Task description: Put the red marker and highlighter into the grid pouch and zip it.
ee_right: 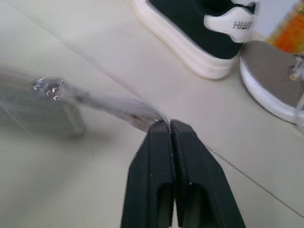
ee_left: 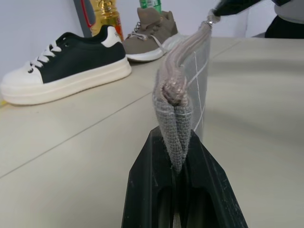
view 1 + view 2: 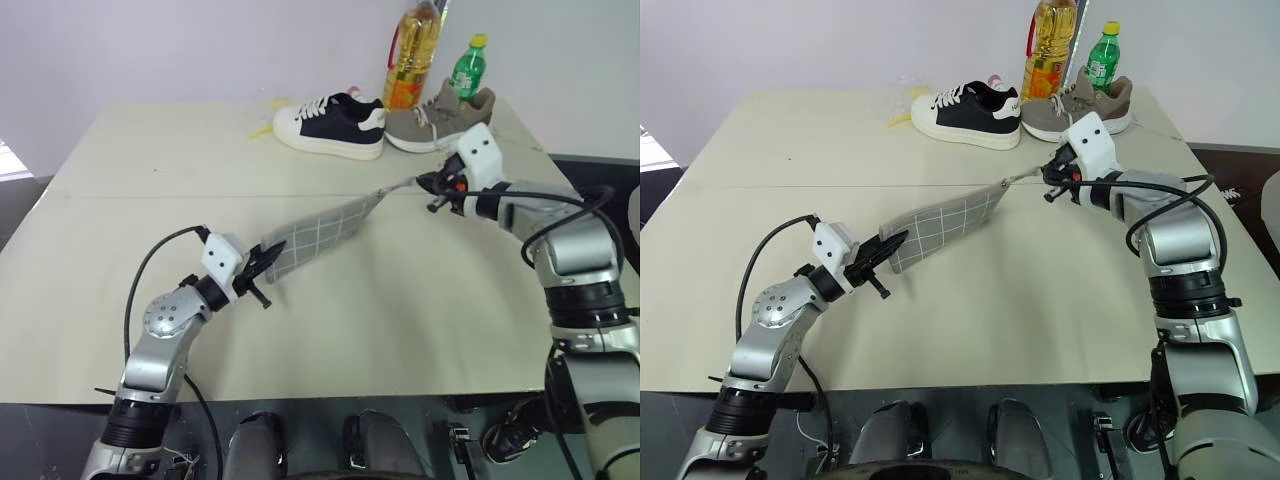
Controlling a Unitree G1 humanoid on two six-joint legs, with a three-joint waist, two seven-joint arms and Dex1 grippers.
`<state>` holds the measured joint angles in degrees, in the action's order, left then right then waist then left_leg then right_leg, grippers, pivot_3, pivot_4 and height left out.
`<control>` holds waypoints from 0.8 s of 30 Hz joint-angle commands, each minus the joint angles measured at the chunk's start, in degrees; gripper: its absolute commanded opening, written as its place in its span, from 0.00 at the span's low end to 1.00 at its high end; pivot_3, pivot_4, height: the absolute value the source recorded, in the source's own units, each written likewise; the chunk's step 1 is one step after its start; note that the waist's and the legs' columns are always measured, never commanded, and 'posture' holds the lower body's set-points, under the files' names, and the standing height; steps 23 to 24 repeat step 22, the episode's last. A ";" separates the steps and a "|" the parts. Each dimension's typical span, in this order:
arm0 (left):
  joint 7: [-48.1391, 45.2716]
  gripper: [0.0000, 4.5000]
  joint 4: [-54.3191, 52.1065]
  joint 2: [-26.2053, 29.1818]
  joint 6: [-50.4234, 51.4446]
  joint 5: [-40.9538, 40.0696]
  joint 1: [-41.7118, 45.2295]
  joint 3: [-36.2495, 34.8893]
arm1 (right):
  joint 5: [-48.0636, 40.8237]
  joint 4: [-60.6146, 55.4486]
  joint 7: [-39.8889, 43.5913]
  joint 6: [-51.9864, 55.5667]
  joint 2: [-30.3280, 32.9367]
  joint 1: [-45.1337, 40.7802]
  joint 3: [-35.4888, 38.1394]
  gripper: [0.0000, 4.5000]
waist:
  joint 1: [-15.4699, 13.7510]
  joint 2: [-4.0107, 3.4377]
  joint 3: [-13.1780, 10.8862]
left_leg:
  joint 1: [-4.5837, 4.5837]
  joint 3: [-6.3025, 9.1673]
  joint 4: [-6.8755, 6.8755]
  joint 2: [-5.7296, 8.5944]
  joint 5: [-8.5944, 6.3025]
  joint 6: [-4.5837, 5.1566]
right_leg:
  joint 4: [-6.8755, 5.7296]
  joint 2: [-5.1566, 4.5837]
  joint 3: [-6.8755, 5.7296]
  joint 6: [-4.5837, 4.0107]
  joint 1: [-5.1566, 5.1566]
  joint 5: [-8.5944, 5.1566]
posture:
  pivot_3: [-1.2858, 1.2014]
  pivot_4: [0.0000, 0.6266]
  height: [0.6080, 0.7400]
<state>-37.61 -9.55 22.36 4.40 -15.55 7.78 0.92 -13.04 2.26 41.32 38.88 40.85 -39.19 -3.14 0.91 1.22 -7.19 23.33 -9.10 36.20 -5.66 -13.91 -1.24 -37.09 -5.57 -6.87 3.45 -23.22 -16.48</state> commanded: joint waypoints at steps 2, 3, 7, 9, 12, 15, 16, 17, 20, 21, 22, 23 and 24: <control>-0.92 0.34 -4.33 1.90 3.16 -1.88 -1.61 -1.16 | -2.66 -6.15 9.67 -3.83 3.95 5.37 -0.10 0.33 | -0.11 0.00 0.00 | 0.00 0.01 0.00 0.00 0.00 0.00 | 0.00 0.00 0.00 0.00 0.00 0.00 | 0.52 0.24 0.74; -1.00 0.45 -5.45 2.62 3.81 -1.97 -2.69 -1.48 | -3.45 -7.18 11.75 -4.27 5.04 7.14 0.23 0.45 | -0.14 0.00 -0.01 | 0.00 0.02 0.00 0.00 0.00 0.00 | 0.01 0.00 0.00 0.00 0.00 0.00 | 0.52 0.24 0.74; -2.49 0.78 -11.43 6.38 8.48 -5.60 -9.89 -4.39 | -3.02 -8.96 16.85 -8.62 9.44 14.30 0.96 0.78 | -0.10 0.00 0.00 | 0.00 0.03 -0.02 0.00 -0.01 0.00 | 0.06 -0.03 0.00 0.00 0.00 0.00 | 0.52 0.24 0.74; -2.28 0.78 -13.71 7.71 10.98 -8.22 -14.71 -7.97 | -2.58 -7.69 17.04 -13.16 9.58 17.45 2.46 0.78 | 0.06 0.00 -0.01 | -0.03 0.04 -0.02 -0.01 -0.01 0.00 | 0.05 -0.03 0.01 0.00 0.02 -0.01 | 0.52 0.24 0.74; 0.40 0.78 -14.27 8.27 13.62 -8.82 -18.58 -11.93 | -2.81 -5.84 16.73 -17.04 8.87 19.38 3.98 0.78 | 0.03 -0.02 -0.02 | -0.07 0.06 -0.04 -0.04 -0.01 0.00 | 0.04 -0.01 0.01 -0.02 0.01 -0.01 | 0.52 0.24 0.74; 3.66 0.78 -13.35 7.59 14.97 -8.44 -19.28 -14.80 | -3.11 -2.15 13.42 -17.63 5.78 17.70 4.98 0.78 | -0.16 0.01 -0.02 | -0.07 0.10 0.02 -0.02 -0.01 0.00 | 0.04 -0.02 0.01 -0.03 -0.02 -0.02 | 0.52 0.24 0.74; 4.71 0.78 -12.90 7.15 15.26 -8.42 -19.13 -15.59 | -2.89 -0.89 12.10 -18.12 4.61 17.06 5.30 0.78 | -0.16 0.02 -0.02 | -0.08 0.13 0.04 -0.03 -0.02 0.00 | 0.07 -0.02 0.00 -0.03 -0.11 -0.02 | 0.52 0.24 0.74; 6.06 0.78 -12.14 6.61 15.17 -8.09 -18.92 -16.65 | -2.88 0.49 10.75 -18.90 3.15 16.40 5.84 0.78 | -0.16 0.01 -0.02 | -0.09 0.14 0.05 -0.03 -0.02 -0.01 | 0.07 -0.04 0.00 -0.04 -0.12 -0.02 | 0.52 0.24 0.74; 9.11 0.78 -10.21 5.14 14.25 -6.98 -18.46 -18.63 | -5.06 3.18 9.21 -18.99 -0.44 15.39 7.68 0.78 | -0.25 0.02 -0.01 | -0.05 0.13 0.04 -0.01 -0.02 0.00 | 0.07 -0.06 0.00 -0.03 -0.02 -0.02 | 0.52 0.24 0.74; 9.32 0.78 -9.96 4.97 14.05 -6.91 -18.56 -18.73 | -5.47 3.63 9.28 -18.76 -1.06 15.34 7.88 0.78 | -0.27 0.02 -0.01 | -0.02 0.13 0.02 0.01 -0.02 0.00 | 0.04 -0.05 0.00 -0.03 0.04 -0.01 | 0.52 0.24 0.74; 9.27 0.78 -10.04 4.89 13.98 -7.02 -18.85 -18.69 | -5.77 3.72 9.54 -18.64 -1.55 15.59 7.94 0.78 | -0.27 0.02 -0.01 | -0.02 0.13 0.00 0.01 -0.02 0.00 | 0.04 -0.05 0.00 -0.03 0.05 -0.01 | 0.52 0.24 0.74; 9.27 0.78 -10.04 4.89 13.98 -7.02 -18.85 -18.69 | -5.77 3.72 9.54 -18.64 -1.55 15.59 7.94 0.78 | -0.27 0.02 -0.01 | -0.02 0.13 0.00 0.01 -0.02 0.00 | 0.04 -0.05 0.00 -0.03 0.05 -0.01 | 0.52 0.24 0.74; 9.27 0.78 -10.04 4.89 13.98 -7.02 -18.85 -18.69 | -5.77 3.72 9.54 -18.64 -1.55 15.59 7.94 0.78 | -0.27 0.02 -0.01 | -0.02 0.13 0.00 0.01 -0.02 0.00 | 0.04 -0.05 0.00 -0.03 0.05 -0.01 | 0.52 0.24 0.74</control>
